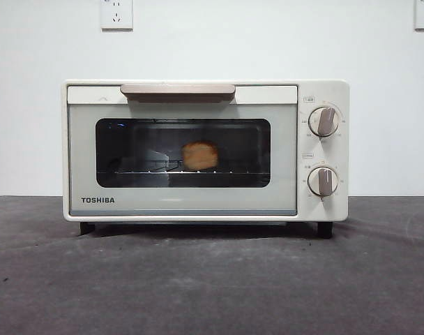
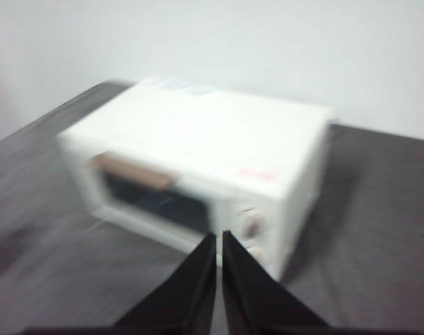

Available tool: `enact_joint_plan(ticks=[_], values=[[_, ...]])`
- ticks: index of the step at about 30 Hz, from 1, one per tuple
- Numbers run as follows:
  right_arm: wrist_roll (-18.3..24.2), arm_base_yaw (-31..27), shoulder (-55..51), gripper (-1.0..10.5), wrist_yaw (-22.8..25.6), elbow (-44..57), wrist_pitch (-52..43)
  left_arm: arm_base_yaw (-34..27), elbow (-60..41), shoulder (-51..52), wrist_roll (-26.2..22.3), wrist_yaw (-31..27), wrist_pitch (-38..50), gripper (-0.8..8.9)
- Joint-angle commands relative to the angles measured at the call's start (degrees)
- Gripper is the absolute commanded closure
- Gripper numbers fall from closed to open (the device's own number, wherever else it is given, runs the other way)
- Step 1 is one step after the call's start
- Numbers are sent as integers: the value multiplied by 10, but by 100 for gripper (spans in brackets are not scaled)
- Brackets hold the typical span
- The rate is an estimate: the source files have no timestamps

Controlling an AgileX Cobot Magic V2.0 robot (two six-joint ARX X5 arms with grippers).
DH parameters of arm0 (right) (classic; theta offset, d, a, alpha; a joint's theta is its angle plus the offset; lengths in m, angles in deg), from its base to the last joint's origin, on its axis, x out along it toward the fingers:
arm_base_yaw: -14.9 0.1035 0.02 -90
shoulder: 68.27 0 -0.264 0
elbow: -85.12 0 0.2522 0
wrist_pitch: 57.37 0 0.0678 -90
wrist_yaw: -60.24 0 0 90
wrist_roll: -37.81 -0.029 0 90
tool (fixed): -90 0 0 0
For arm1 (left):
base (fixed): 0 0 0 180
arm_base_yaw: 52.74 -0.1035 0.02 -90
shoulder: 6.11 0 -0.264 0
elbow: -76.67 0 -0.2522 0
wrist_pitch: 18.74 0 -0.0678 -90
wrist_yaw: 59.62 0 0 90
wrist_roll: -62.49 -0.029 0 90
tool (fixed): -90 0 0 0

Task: The left arm flap open the oven, the right arm pick bread and place it into oven, the left arm flap close the oven

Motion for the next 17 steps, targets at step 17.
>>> enact_joint_plan(ticks=[17], values=[[50, -274, -245, 936, 16, 586, -398, -1, -12, 1, 2, 1, -4, 794]])
